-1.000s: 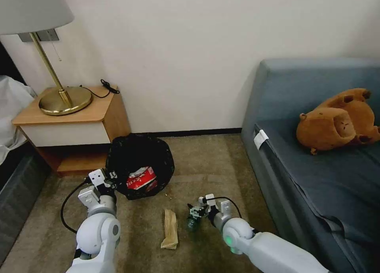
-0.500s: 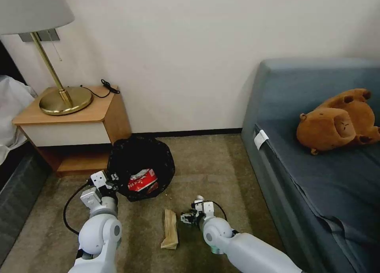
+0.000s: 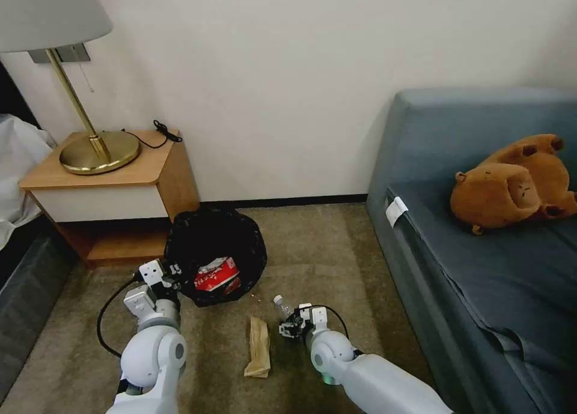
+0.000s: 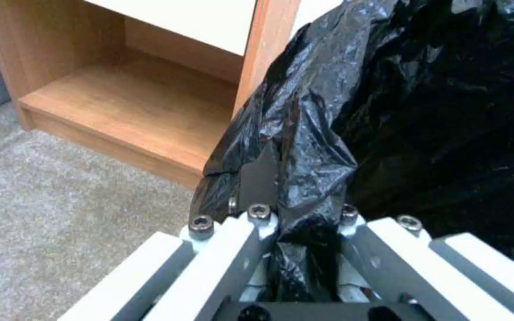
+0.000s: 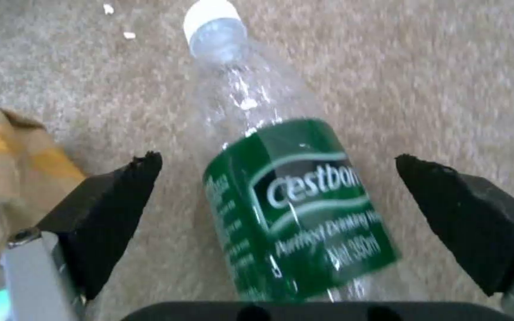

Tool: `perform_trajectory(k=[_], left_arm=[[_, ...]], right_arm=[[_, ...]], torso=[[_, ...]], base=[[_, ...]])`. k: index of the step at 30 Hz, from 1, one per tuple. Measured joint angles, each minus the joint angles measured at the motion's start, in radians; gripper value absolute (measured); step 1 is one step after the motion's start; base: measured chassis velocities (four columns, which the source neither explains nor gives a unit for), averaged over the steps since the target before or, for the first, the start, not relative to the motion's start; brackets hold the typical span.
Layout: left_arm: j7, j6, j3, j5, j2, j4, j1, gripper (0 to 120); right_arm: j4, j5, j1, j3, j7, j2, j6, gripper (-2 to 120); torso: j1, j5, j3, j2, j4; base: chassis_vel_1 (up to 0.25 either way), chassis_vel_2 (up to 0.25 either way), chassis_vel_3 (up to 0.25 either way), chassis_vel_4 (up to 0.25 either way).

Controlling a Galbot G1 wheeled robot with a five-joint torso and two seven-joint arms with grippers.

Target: Pick up the trash bin, then pick up the garbage on the floor and place it into the trash bin.

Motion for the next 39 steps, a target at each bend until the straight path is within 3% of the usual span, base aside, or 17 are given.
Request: perform_trajectory(k=[15,17,20,22,29,32,39], left_arm=[[-0.001,0.003,0.001,0.003,-0.001,-0.006,-0.005,3],[-0.001,0.003,0.001,0.003,-0.001,-0.005,-0.005,3],[-0.001,0.003,0.001,0.003,-0.001,-0.005,-0.005,3],[-0.001,0.003,0.001,0.002,-0.001,-0.004,-0.007,3],[-0.001,0.003,-0.001,0.000,-0.001,-0.002,-0.008,3],[-0.001,0.002,0.002,0.000,-0.002,0.001,-0.008,3],[-0.001,0.002,0.005,0.001,-0.003,0.002,-0.010,3]], right_arm=[[-0.066,-0.080,0.004,-0.038,-0.071,-0.006,0.038,99],[-0.069,-0.086,-0.001,-0.037,-0.074,-0.010,0.044,89],[-0.069,-0.088,-0.003,-0.036,-0.074,-0.011,0.046,85],[-0.070,-0.093,-0.006,-0.035,-0.075,-0.011,0.050,73],[-0.074,-0.107,-0.008,-0.018,-0.083,-0.004,0.060,51],[-0.074,-0.118,-0.010,-0.019,-0.085,-0.004,0.065,36],[-0.081,-0.131,-0.017,-0.014,-0.094,-0.002,0.080,23]], torso=[[0.000,0.0001,0.000,0.000,0.0000],[0.000,0.0000,0.000,0.000,-0.0001],[0.000,0.0001,0.000,0.000,0.0000],[0.000,0.0000,0.000,0.000,0.0000],[0.000,0.0001,0.000,0.000,0.0000],[0.000,0.0001,0.000,0.000,0.0000],[0.000,0.0000,0.000,0.000,-0.0001]], base=[[0.000,0.000,0.000,0.000],[0.000,0.000,0.000,0.000],[0.000,0.000,0.000,0.000],[0.000,0.000,0.000,0.000],[0.000,0.000,0.000,0.000],[0.000,0.000,0.000,0.000],[0.000,0.000,0.000,0.000]])
